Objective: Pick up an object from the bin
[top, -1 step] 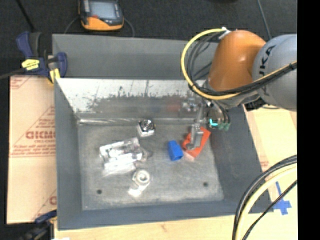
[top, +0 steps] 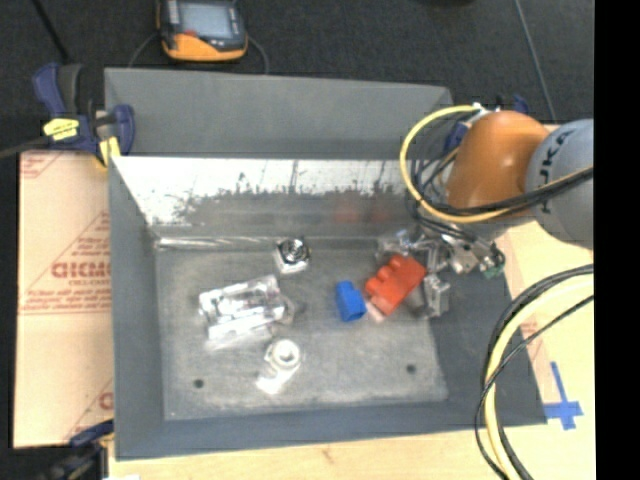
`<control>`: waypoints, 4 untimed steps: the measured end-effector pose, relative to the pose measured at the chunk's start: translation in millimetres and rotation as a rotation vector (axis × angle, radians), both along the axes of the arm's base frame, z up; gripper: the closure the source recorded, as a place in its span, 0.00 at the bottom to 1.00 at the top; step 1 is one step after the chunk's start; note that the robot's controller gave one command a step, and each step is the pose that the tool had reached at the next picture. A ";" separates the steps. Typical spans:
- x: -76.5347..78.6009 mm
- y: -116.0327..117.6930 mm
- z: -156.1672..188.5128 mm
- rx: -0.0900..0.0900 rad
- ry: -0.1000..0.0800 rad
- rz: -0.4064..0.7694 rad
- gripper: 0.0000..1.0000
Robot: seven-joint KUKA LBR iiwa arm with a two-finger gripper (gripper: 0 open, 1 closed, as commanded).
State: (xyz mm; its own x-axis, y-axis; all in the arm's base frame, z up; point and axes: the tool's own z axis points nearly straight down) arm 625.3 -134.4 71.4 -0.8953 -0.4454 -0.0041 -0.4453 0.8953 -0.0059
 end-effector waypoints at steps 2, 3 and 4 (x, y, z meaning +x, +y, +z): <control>12.4 6.8 30.0 -0.001 0.001 0.584 0.00; 27.8 26.4 2.3 -0.004 -0.008 0.713 0.00; 30.2 25.8 5.4 -0.005 -0.017 0.705 0.00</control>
Offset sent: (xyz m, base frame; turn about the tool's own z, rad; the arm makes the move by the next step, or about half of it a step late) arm 0.0070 0.0141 0.0286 -0.3183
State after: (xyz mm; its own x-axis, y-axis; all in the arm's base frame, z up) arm 655.5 -108.6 76.9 -0.3934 -0.9193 -0.0121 -0.9190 0.3936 -0.0215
